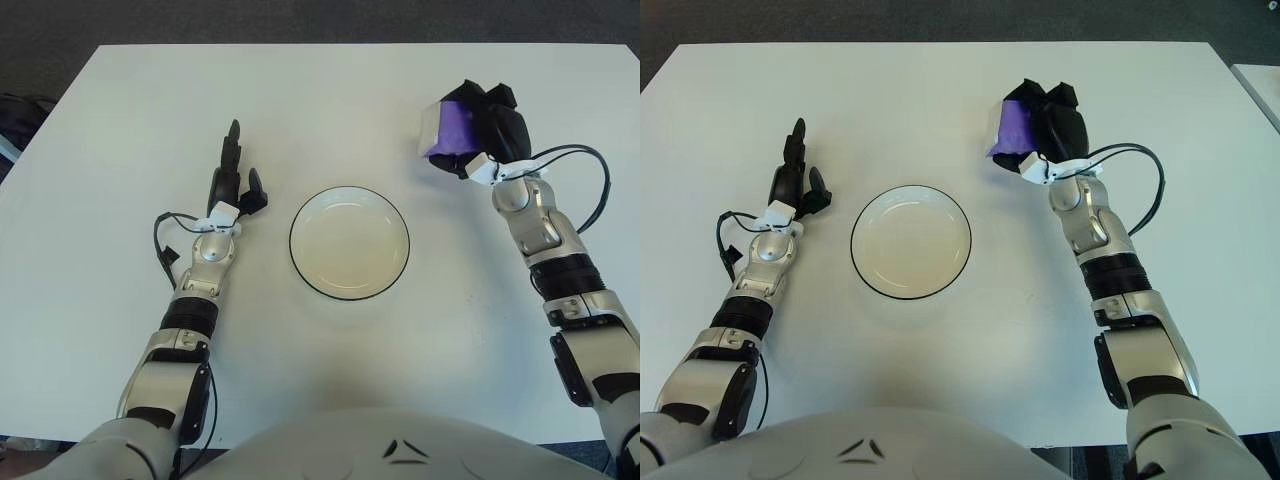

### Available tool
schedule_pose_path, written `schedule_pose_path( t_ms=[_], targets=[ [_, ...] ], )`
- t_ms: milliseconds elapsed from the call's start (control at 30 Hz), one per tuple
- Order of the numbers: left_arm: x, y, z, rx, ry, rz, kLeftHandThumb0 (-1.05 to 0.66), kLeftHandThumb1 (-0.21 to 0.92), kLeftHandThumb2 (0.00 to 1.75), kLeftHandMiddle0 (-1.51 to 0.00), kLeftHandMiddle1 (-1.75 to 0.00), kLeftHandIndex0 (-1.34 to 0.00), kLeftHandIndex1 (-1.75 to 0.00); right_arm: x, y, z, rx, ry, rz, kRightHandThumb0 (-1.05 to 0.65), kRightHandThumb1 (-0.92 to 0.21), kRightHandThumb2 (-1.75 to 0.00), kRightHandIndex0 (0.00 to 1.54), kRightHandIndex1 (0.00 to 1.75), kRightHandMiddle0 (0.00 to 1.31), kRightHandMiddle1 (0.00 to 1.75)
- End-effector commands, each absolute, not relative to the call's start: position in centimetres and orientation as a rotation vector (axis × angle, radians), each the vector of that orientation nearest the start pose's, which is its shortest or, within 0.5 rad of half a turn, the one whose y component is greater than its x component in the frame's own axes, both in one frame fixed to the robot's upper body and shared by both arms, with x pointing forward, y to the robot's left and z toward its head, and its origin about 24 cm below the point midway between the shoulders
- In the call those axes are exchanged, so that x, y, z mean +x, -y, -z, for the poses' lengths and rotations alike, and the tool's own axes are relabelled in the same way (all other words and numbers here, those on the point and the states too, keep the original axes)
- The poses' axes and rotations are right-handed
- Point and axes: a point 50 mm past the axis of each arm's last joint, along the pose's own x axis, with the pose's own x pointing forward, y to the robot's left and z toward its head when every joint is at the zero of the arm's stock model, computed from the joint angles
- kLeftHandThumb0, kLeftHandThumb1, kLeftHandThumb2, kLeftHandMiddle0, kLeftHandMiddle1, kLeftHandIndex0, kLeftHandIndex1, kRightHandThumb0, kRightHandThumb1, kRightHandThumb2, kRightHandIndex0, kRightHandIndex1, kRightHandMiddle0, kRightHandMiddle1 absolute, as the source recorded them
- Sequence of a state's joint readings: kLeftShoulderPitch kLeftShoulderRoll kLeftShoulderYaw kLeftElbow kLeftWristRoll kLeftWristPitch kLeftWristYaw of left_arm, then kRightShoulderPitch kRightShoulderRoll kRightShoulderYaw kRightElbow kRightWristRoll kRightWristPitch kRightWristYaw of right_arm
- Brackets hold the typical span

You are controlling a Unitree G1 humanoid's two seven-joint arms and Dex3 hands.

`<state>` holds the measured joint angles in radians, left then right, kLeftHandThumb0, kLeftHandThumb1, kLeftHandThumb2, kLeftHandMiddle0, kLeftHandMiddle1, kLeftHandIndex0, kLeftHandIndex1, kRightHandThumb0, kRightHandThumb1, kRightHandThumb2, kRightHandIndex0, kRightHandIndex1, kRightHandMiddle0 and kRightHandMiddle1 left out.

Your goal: Put the tissue paper into the plate.

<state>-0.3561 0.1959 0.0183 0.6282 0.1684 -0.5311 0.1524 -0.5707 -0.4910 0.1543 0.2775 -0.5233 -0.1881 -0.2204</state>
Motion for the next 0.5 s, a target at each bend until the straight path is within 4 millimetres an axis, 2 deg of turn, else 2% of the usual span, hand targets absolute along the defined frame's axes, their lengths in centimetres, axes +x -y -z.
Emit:
schedule_pose_path(
  t_ms=[0,467],
  targets=[
    [27.8,-18.5,0.8,0.341,0.031,-0.042,-0.86,0.92,1.13,-0.04,-0.01,0.00,-0.18,33.7,18.0,-19.1,-1.016,0.617,0.077,-0.05,-0.28,-1.34,1.33,1.75,1.08,1.75],
    [27.6,-18.3,1.1,0.342,0.022,-0.028,-0.85,0.92,1.13,-0.05,-0.01,0.00,-0.20,32.8,15.8,-21.7,-1.063,0.698,0.037,-0.05,-0.28,-1.32,1.29,1.75,1.01,1.75]
  ],
)
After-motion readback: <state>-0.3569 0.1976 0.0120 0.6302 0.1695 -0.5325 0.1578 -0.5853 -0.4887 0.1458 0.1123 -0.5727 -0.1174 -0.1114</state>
